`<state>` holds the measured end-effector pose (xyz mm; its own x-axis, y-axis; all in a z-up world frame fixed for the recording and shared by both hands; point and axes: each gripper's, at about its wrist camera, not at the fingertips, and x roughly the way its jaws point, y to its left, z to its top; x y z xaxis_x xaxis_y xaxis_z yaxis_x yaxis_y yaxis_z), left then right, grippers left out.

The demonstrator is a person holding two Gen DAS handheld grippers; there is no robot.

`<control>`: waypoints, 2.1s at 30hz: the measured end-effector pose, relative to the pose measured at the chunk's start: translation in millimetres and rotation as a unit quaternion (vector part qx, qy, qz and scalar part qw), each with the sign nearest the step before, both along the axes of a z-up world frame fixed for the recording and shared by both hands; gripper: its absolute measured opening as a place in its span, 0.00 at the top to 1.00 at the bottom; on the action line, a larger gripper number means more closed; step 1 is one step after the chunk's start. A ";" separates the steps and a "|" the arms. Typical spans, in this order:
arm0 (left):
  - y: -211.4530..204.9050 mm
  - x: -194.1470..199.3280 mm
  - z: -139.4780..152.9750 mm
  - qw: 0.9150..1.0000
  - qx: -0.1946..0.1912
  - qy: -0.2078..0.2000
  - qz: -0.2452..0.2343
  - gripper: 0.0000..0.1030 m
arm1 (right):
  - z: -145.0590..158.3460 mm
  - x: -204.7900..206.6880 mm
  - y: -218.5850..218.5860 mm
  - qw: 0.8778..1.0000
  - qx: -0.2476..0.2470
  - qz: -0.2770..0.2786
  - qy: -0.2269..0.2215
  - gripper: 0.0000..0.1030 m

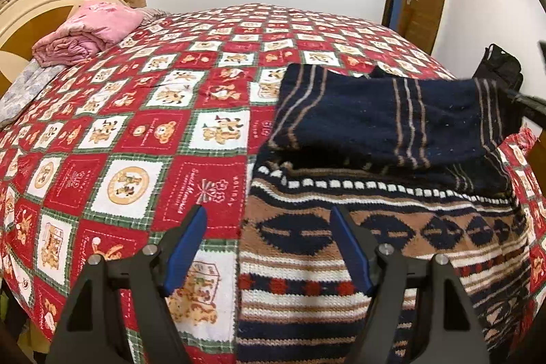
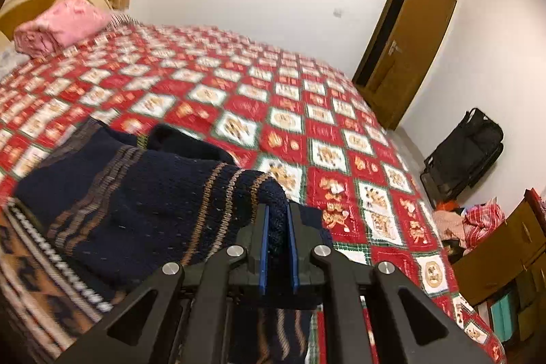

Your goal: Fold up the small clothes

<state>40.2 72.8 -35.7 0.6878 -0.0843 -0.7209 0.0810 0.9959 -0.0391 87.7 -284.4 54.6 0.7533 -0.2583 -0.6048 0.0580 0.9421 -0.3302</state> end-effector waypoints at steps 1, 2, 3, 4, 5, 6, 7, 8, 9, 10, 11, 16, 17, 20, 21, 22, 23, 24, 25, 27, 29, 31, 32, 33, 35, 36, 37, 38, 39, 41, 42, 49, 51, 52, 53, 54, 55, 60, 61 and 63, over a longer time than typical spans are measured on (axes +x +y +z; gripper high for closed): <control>-0.2 0.5 -0.6 1.000 0.001 0.001 0.000 0.25 | -15.6 11.9 -11.4 1.000 0.020 -0.004 0.014 0.90; -0.6 1.5 -1.3 1.000 0.002 0.002 -0.001 0.25 | -27.1 18.6 -19.1 0.999 0.044 -0.003 0.027 0.90; -1.4 2.7 -1.6 1.000 0.006 0.004 -0.002 0.25 | -44.6 27.5 -29.9 0.995 0.078 -0.004 0.055 0.90; -2.4 3.5 -1.1 1.000 0.010 0.003 -0.004 0.25 | -54.6 30.6 -34.2 0.993 0.091 -0.009 0.072 0.90; -3.2 4.7 -0.1 1.000 0.014 0.000 -0.006 0.25 | -66.8 33.3 -42.0 0.989 0.110 -0.019 0.097 0.89; -3.6 5.9 1.0 1.000 0.016 -0.002 -0.007 0.25 | -71.7 33.2 -48.2 0.986 0.130 -0.020 0.104 0.87; -3.9 7.6 2.1 1.000 0.017 -0.005 -0.009 0.25 | -70.7 25.5 -59.8 0.981 0.172 -0.016 0.092 0.86; -4.5 10.0 3.0 1.000 0.017 -0.007 -0.011 0.25 | -66.5 19.2 -68.7 0.976 0.199 -0.017 0.080 0.83; -5.6 12.9 4.3 1.000 0.018 -0.009 -0.013 0.25 | -60.5 11.3 -79.5 0.971 0.228 -0.023 0.067 0.78; -7.1 16.3 5.8 1.000 0.019 -0.013 -0.014 0.25 | -50.6 -0.7 -92.9 0.966 0.251 -0.041 0.046 0.74; -9.1 20.2 7.3 1.000 0.020 -0.017 -0.016 0.25 | -42.7 -11.7 -103.3 0.965 0.254 -0.063 0.026 0.69; -23.9 41.1 16.5 0.999 0.025 -0.040 -0.026 0.25 | -16.3 -48.2 -107.8 0.973 0.210 -0.092 0.005 0.69; -27.4 46.6 18.1 0.998 0.025 -0.045 -0.026 0.25 | -13.5 -50.9 -98.6 0.976 0.203 -0.077 0.006 0.69; -37.0 66.0 17.5 0.999 0.026 -0.041 -0.009 0.25 | -7.9 -48.8 -69.1 0.983 0.182 -0.035 0.009 0.75; -41.4 73.1 15.3 0.999 0.025 -0.033 -0.008 0.25 | -9.4 -41.9 -56.7 0.983 0.182 -0.020 0.015 0.75; -44.2 76.8 13.9 0.999 0.025 -0.030 -0.009 0.25 | -12.1 -35.5 -48.1 0.983 0.181 -0.012 0.021 0.75; -47.6 80.1 12.3 0.999 0.027 -0.027 -0.010 0.25 | -15.5 -26.3 -41.7 0.984 0.177 -0.005 0.028 0.75; -51.7 82.7 10.5 0.999 0.034 -0.024 -0.010 0.25 | -19.6 -17.8 -38.8 0.984 0.172 -0.003 0.035 0.75; -55.3 84.2 8.6 0.999 0.041 -0.024 -0.011 0.25 | -23.3 -5.5 -42.8 0.982 0.182 -0.015 0.040 0.75; -58.6 86.5 3.6 0.998 0.054 -0.019 -0.010 0.25 | -25.9 3.8 -63.2 0.971 0.234 -0.038 0.032 0.75; -57.9 89.9 -0.7 0.998 0.054 -0.013 -0.009 0.25 | -29.2 8.6 -86.6 0.963 0.260 -0.070 0.029 0.75; -55.3 94.7 -7.8 0.999 0.053 -0.006 0.000 0.25 | -34.5 9.1 -92.6 0.969 0.230 -0.080 0.037 0.75; -54.6 97.3 -11.5 0.999 0.054 -0.001 0.006 0.25 | -38.1 8.8 -93.1 0.971 0.222 -0.079 0.045 0.75; -54.6 98.9 -14.6 0.998 0.055 0.003 0.011 0.25 | -43.0 8.7 -93.6 0.971 0.218 -0.077 0.055 0.75; -56.9 102.2 -21.4 0.998 0.057 0.014 0.016 0.25 | -54.8 6.4 -91.5 0.971 0.214 -0.077 0.078 0.75; -58.2 101.4 -23.4 0.998 0.058 0.015 0.017 0.25 | -58.9 6.1 -89.9 0.970 0.213 -0.077 0.084 0.75; -60.3 99.7 -24.3 0.998 0.063 0.011 0.015 0.25 | -61.9 5.1 -88.5 0.970 0.216 -0.074 0.086 0.75; -62.5 98.0 -24.5 0.997 0.071 0.007 0.013 0.25 | -62.1 4.2 -84.2 0.970 0.215 -0.066 0.086 0.75; -64.3 96.6 -24.6 0.997 0.079 0.004 0.010 0.25 | -61.9 2.6 -81.9 0.971 0.217 -0.059 0.086 0.75; -64.1 96.0 -24.1 0.997 0.081 0.005 0.009 0.25 | -58.8 -0.7 -75.0 0.969 0.228 -0.036 0.085 0.75; -62.9 96.4 -23.9 0.997 0.077 0.006 0.009 0.25 | -57.2 -1.4 -72.8 0.970 0.227 -0.032 0.082 0.75; -62.0 99.2 -26.6 0.997 0.072 0.011 0.012 0.24 | -63.4 8.7 -85.6 0.964 0.240 -0.077 0.085 0.75; -62.1 100.0 -27.2 0.997 0.074 0.011 0.012 0.23 | -66.9 10.3 -87.1 0.962 0.247 -0.078 0.085 0.74; -62.1 99.6 -27.1 0.997 0.073 0.011 0.014 0.22 | -69.8 11.1 -86.0 0.962 0.249 -0.077 0.087 0.72; -61.8 99.9 -27.4 0.997 0.072 0.011 0.014 0.22 | -71.0 11.6 -84.5 0.963 0.244 -0.076 0.088 0.71; -61.5 100.1 -27.7 0.997 0.070 0.011 0.015 0.22 | -70.9 11.7 -84.2 0.963 0.243 -0.076 0.087 0.71; -61.4 100.2 -28.1 0.997 0.069 0.011 0.015 0.22 | -71.2 12.1 -85.6 0.961 0.251 -0.077 0.086 0.71; -61.3 101.2 -28.7 0.997 0.072 0.013 0.016 0.21 | -67.3 17.1 -81.4 0.964 0.242 -0.052 0.094 0.92; -61.5 101.6 -28.8 0.997 0.075 0.013 0.016 0.21 | -60.3 14.8 -77.9 0.970 0.226 -0.047 0.081 0.93; -60.9 102.3 -29.1 0.997 0.078 0.014 0.017 0.19 | -39.7 4.9 -76.4 0.978 0.201 -0.048 0.031 0.94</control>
